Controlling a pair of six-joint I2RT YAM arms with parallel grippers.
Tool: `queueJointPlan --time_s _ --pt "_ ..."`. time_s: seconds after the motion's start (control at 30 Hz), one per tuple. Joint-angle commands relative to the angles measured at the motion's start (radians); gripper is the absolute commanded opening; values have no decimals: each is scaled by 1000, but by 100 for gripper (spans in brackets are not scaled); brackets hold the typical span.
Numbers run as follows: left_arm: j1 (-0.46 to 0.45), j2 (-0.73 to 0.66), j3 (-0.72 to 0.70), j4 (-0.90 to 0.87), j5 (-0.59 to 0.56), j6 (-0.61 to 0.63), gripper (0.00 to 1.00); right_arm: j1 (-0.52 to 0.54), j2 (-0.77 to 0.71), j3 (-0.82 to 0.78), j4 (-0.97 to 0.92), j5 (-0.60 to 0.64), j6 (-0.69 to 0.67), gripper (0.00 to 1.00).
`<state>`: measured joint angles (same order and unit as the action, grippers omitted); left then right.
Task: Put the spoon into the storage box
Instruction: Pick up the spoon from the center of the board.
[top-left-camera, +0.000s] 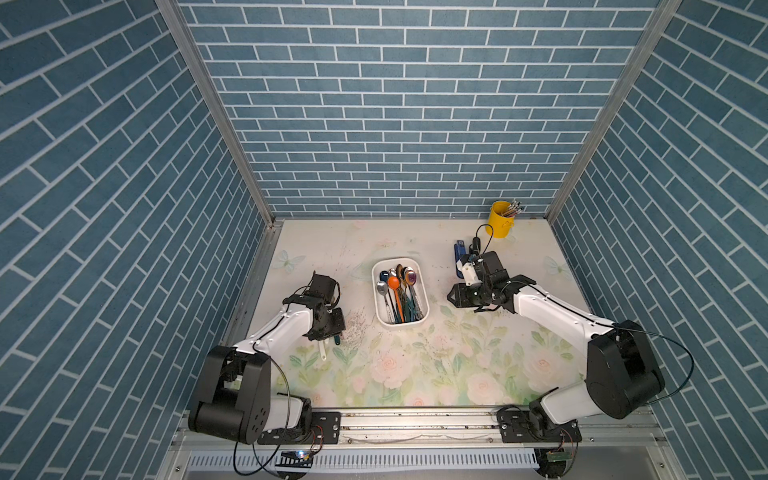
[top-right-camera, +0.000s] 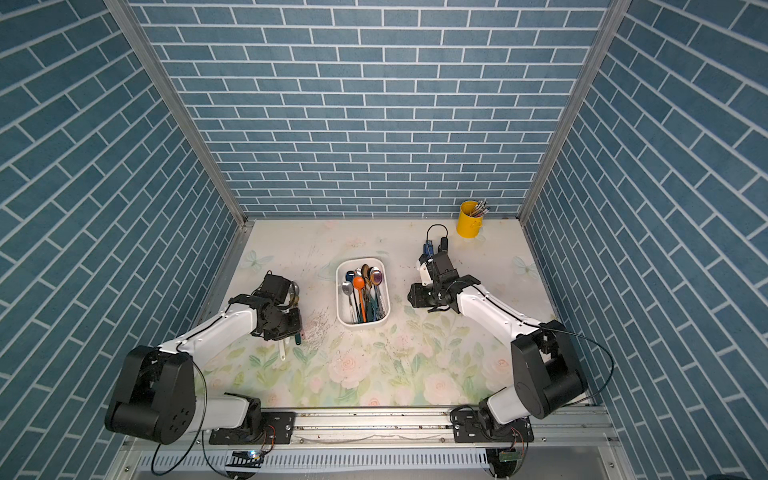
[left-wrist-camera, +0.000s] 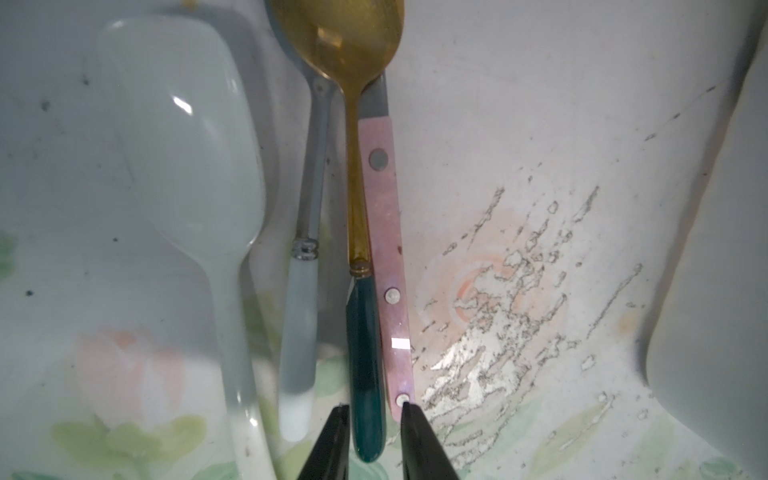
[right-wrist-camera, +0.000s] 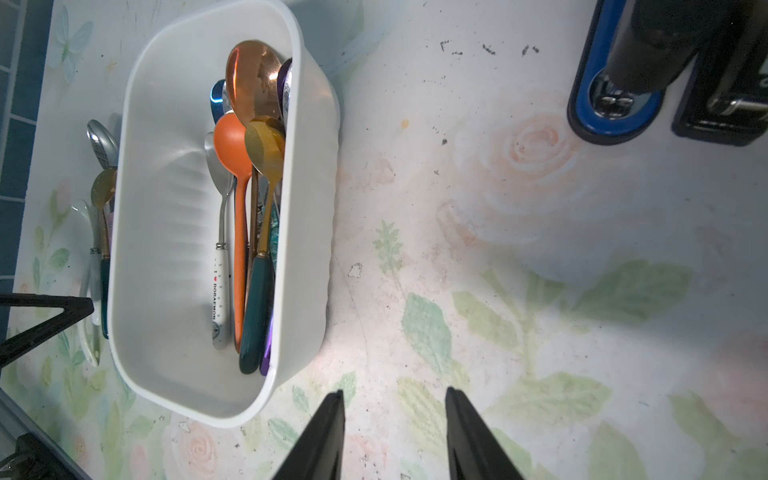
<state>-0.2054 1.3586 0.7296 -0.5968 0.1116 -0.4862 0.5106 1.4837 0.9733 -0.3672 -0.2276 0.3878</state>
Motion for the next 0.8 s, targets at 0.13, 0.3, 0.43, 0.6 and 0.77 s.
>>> queueJointPlan --time_s 0.13,0.3,0.43,0.6,0.77 --pt "6 47 5 3 -42 -10 25 6 10 18 -8 11 -17 43" --pt "6 82 2 18 -44 -7 25 6 10 15 -4 13 -25 43" --pt "6 101 3 21 -45 -6 26 6 13 12 -1 13 -33 43" --pt "6 117 7 14 -66 -1 23 7 18 9 8 7 -38 43" --pt "6 147 15 14 -60 20 15 6 23 8 11 -1 -43 43"
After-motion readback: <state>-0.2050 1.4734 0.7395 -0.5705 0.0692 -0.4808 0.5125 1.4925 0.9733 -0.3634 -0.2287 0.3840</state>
